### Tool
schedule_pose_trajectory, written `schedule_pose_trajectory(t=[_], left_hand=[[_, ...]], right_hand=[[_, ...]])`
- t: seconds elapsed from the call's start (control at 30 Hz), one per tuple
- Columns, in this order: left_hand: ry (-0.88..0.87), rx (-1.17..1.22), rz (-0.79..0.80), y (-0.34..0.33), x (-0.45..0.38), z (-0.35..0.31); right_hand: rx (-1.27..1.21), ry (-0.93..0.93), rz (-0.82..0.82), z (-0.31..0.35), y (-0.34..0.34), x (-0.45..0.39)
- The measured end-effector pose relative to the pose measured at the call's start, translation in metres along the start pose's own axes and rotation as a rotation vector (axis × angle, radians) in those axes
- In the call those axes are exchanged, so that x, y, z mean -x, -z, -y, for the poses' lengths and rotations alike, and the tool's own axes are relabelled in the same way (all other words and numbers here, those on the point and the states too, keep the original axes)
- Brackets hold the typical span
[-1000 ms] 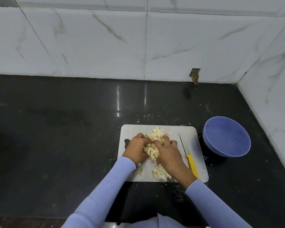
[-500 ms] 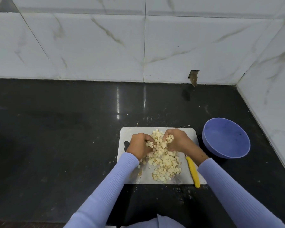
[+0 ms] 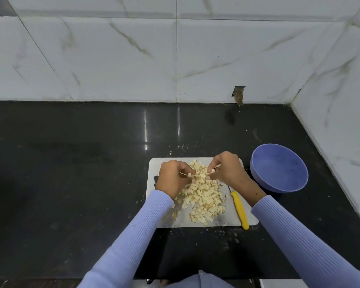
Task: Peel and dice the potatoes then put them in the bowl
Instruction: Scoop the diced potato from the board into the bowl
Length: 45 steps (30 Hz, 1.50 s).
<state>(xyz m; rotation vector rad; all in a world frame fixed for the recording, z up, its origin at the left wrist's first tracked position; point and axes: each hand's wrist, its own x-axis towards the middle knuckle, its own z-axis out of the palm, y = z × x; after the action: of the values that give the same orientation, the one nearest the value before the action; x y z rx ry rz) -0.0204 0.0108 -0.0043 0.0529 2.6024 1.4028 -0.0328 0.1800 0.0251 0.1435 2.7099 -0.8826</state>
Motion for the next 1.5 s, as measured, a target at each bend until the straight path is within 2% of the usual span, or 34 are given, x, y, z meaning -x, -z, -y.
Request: schedule_pose_trajectory(t=[0.07,0.17,0.27,0.37,0.47,0.6,0.73,0.8,0.9,1.07,1.23,1.37,1.5], left_hand=[[-0.034,-0.025,0.013,-0.001,0.002,0.002],[-0.068,-0.203,0.116,-0.001,0.006,0.004],[-0.077,-0.266,0.160,-0.001,0.009,0.004],[-0.125,-0.262,0.105,-0.001,0.016,0.007],[-0.134,-0.249,0.004,0.002,0.025,0.012],[0.012,-0.253,0.028,0.018,0.036,0.026],[0.219,-0.289,0.121,0.035,0.051,0.051],[0.260,-0.234,0.142,0.031,0.057,0.057],[0.271,-0.158,0.073,0.021,0.060,0.060],[0.229,-0.066,0.002,0.002,0.056,0.054],[0.217,0.058,-0.143,-0.014,0.047,0.049],[0.213,0.129,-0.132,-0.018,0.038,0.041],[0.141,0.120,-0.086,-0.015,0.031,0.037]], right_hand=[[-0.043,0.005,0.023,-0.002,-0.007,0.003],[-0.200,-0.060,0.065,-0.006,-0.012,0.002],[-0.274,-0.094,0.013,-0.010,-0.013,0.004],[-0.168,-0.047,-0.179,-0.019,-0.017,0.015],[-0.190,-0.037,-0.155,-0.027,-0.022,0.033],[-0.206,-0.139,-0.027,-0.041,-0.029,0.051],[-0.085,-0.273,0.081,-0.042,-0.049,0.065],[-0.048,-0.282,0.062,-0.038,-0.059,0.064],[-0.028,-0.284,0.016,-0.033,-0.070,0.062],[-0.115,-0.230,-0.123,-0.035,-0.081,0.057],[-0.103,-0.167,-0.260,-0.033,-0.077,0.047],[-0.115,-0.121,-0.318,-0.030,-0.065,0.036],[-0.099,0.009,-0.284,-0.020,-0.044,0.023]])
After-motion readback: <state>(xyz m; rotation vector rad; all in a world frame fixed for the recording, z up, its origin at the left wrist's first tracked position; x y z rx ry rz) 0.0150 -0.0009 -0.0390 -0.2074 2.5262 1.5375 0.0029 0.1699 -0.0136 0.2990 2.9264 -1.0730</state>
